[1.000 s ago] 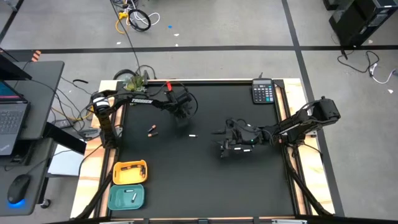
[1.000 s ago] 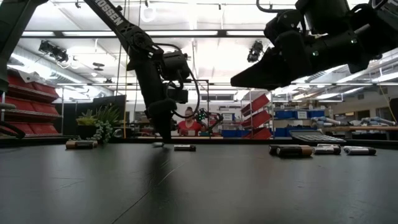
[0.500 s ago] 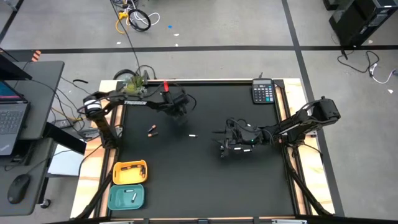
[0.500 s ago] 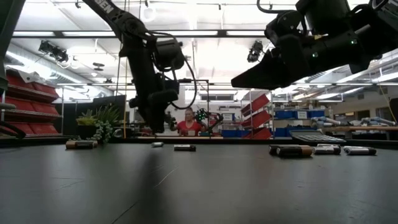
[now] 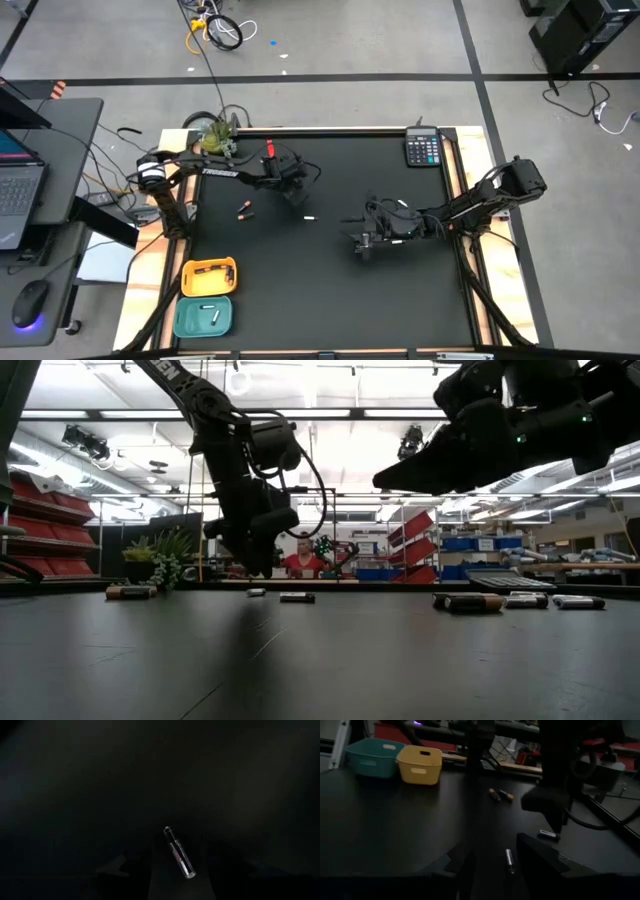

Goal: Sort batteries
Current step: Put the silver battery into the green bin

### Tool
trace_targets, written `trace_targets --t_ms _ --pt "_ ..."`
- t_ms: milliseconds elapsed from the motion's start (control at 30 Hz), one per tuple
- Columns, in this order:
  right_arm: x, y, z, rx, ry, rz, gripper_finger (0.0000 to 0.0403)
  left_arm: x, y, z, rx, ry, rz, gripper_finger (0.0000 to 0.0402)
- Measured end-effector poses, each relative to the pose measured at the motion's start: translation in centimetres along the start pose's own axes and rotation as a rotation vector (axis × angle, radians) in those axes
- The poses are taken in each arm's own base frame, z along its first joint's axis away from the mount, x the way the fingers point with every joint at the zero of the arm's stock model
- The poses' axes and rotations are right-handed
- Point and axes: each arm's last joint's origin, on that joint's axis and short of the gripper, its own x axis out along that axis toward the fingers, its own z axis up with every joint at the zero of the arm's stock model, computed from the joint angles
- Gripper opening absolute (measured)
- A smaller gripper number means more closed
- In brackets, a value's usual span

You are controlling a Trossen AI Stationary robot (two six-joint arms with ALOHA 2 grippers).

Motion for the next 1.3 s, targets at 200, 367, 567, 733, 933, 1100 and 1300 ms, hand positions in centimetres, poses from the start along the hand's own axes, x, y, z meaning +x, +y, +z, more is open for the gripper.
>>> trace_targets --t_ms 200,367,567,733,933,1100,1300 --pt "-0.2 0.5 0.1 -0.019 -0.011 0.021 0.0152 0.4 0.0 -0.3 -0.021 0.021 0.028 0.0172" --pt "-0.2 0.5 0.2 -0.019 -0.016 0.030 0.0151 1.3 0.0 -1.1 -0.027 0.048 0.042 0.0172" --pt "-0.2 0.6 0.2 -0.025 -0.021 0.038 0.0151 2.1 0.3 -2.7 -0.062 0.065 0.035 0.0172" --pt "-0.2 0.6 0.2 -0.028 -0.021 0.039 0.0151 2.6 0.4 -3.6 -0.058 0.091 -0.040 0.0159" --pt "-0.2 0.6 0.2 -0.029 -0.021 0.039 0.0151 2.7 0.1 -4.2 0.058 0.107 -0.074 0.0040" --pt "-0.2 0.6 0.2 -0.029 -0.021 0.039 0.0151 2.7 0.1 -4.2 0.089 0.102 -0.081 0.0021" --pt "-0.2 0.7 0.2 -0.029 -0.021 0.042 0.0151 1.6 -0.5 -3.8 0.160 0.045 -0.029 0.0021"
